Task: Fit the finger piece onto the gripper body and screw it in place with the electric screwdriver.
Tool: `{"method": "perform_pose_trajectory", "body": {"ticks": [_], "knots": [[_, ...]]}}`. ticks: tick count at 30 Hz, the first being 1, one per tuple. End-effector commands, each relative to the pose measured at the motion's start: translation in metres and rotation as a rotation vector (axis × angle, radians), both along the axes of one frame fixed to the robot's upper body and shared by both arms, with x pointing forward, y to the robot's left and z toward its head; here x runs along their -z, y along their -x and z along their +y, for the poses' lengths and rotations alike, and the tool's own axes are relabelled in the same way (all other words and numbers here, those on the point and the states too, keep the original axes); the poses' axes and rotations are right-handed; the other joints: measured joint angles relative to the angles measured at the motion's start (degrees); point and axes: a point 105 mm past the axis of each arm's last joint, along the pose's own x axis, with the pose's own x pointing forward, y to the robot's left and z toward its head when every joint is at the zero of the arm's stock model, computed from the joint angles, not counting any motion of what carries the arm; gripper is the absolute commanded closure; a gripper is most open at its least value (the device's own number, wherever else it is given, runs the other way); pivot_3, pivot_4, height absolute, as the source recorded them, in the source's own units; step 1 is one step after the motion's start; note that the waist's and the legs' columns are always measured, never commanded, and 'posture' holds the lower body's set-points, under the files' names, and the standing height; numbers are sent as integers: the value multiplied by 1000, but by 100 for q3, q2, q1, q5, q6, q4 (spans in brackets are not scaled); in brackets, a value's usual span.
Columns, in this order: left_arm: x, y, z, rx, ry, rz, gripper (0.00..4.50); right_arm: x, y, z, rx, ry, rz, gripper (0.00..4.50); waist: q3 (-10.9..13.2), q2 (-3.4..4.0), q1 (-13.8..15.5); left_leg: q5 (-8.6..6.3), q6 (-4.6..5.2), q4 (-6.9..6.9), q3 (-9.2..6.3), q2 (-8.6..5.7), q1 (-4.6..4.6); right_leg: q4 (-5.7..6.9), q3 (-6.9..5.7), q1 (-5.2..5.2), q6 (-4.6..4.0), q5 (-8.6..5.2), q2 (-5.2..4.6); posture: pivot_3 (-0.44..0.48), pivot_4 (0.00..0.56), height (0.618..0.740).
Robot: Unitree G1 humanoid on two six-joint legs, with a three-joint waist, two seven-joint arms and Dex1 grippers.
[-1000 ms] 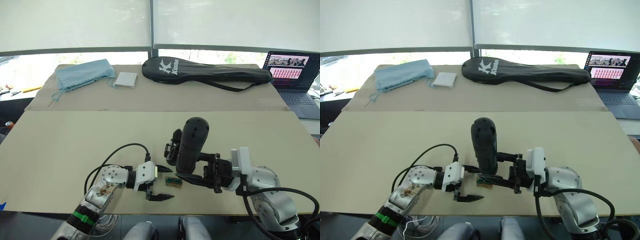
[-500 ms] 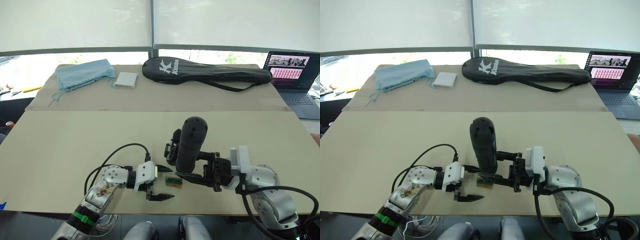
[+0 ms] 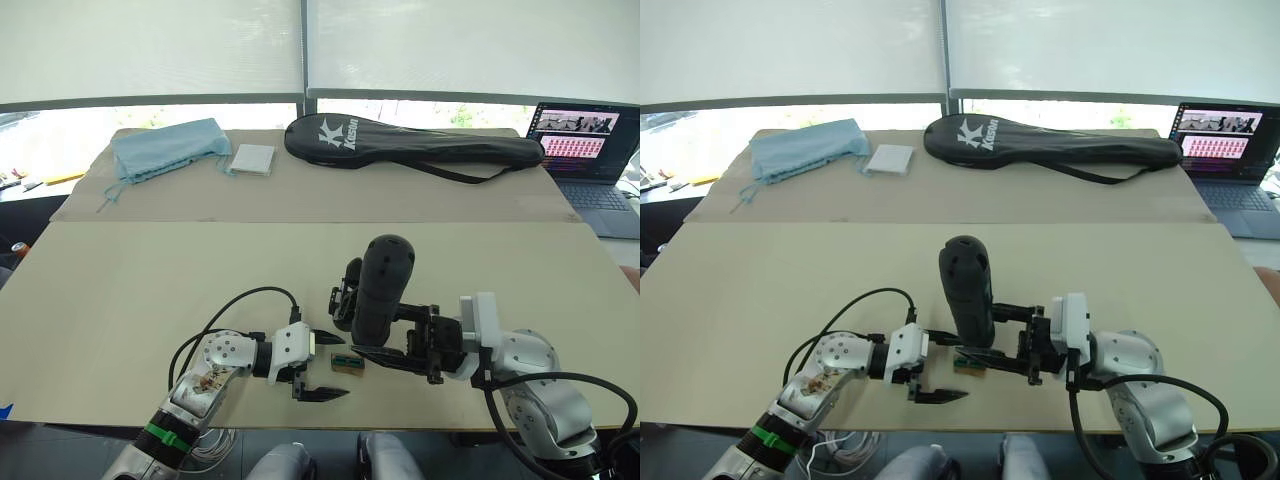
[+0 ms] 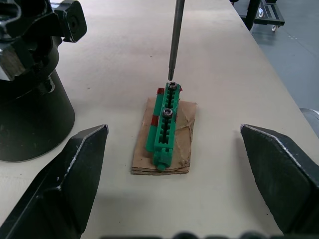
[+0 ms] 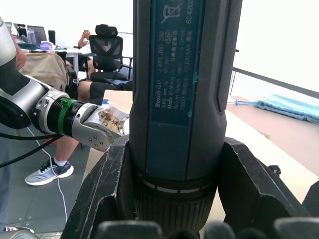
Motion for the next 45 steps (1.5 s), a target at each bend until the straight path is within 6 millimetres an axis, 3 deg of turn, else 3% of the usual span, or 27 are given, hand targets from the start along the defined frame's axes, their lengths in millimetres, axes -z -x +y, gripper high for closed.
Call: {"method": "perform_pose_trajectory", "body": {"ticks": [1,45], "knots": [[11,5,-1,-3,-17,43,0,-11,6,1,-16,-24,-69,2583,0,0,1,0,0,0,0,0,0,0,0,0,0,0,0,0,150,740],[11,4,0,-8,-21,48,0,-12,3,-1,3,-25,-70,2583,0,0,2,0,0,0,0,0,0,0,0,0,0,0,0,0,150,740]]}}
